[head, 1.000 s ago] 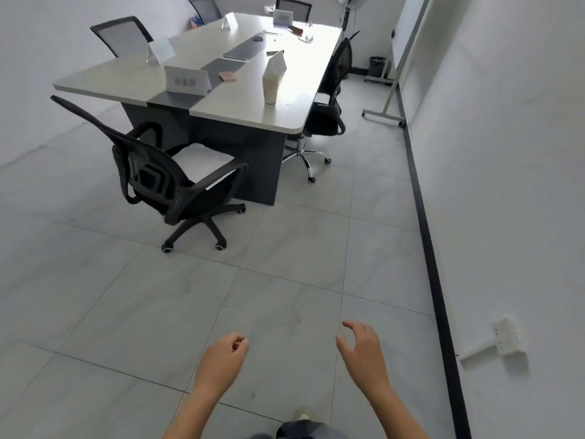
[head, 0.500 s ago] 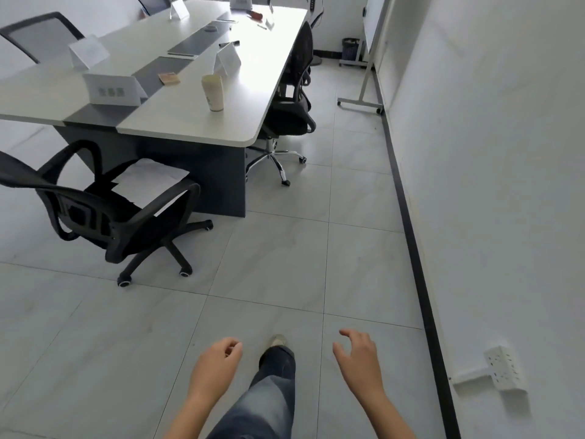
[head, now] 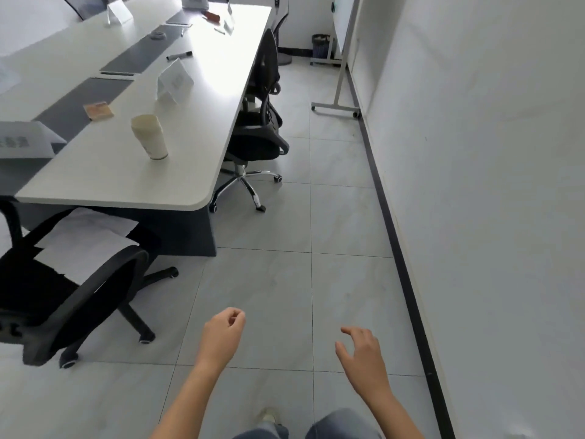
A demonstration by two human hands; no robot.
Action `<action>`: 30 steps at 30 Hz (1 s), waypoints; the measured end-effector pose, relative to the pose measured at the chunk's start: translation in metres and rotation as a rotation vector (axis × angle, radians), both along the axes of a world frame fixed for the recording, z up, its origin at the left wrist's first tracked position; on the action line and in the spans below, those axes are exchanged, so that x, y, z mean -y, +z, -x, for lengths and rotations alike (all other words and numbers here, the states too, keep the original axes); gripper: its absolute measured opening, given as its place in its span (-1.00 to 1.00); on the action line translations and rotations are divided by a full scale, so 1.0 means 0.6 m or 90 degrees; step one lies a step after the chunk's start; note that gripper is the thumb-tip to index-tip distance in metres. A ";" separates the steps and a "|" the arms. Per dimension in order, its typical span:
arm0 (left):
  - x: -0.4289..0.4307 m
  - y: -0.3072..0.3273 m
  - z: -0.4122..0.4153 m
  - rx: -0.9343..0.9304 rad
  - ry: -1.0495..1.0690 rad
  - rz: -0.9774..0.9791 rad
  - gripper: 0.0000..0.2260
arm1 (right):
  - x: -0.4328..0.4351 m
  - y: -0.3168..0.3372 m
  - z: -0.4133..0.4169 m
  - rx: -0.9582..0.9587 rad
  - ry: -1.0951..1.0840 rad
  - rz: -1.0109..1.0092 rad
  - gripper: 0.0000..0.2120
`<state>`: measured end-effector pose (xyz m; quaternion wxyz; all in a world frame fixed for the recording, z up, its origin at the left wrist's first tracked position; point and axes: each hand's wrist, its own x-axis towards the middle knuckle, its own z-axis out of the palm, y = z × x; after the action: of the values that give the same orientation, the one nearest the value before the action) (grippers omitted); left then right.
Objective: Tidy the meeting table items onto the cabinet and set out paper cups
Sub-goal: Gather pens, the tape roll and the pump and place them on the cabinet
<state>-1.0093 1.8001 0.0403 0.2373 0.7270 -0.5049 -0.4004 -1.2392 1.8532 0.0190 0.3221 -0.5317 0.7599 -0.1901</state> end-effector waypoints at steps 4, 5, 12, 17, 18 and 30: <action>0.087 -0.024 0.105 -0.021 -0.059 -0.038 -0.80 | 0.054 -0.027 0.072 -0.008 -0.035 -0.051 -0.70; 0.106 -0.036 0.135 -0.020 -0.077 -0.056 -0.79 | 0.079 -0.033 0.096 -0.004 -0.045 -0.058 -0.70; 0.272 -0.050 0.350 0.017 -0.126 -0.069 -0.76 | 0.308 -0.012 0.313 -0.001 -0.061 -0.007 -0.69; 0.389 -0.002 0.467 0.002 -0.088 -0.010 -0.76 | 0.455 0.011 0.423 0.002 -0.035 0.022 -0.70; 0.406 0.000 0.477 0.010 -0.078 -0.006 -0.78 | 0.479 0.010 0.431 0.009 -0.023 0.012 -0.70; 0.633 -0.069 0.460 0.054 0.152 -0.089 -0.78 | 0.778 -0.019 0.467 0.007 0.148 0.003 -0.68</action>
<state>-1.2852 1.4201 -0.0013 0.2109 0.8129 -0.3951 -0.3724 -1.5192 1.3865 0.0074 0.3450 -0.6162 0.6906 -0.1561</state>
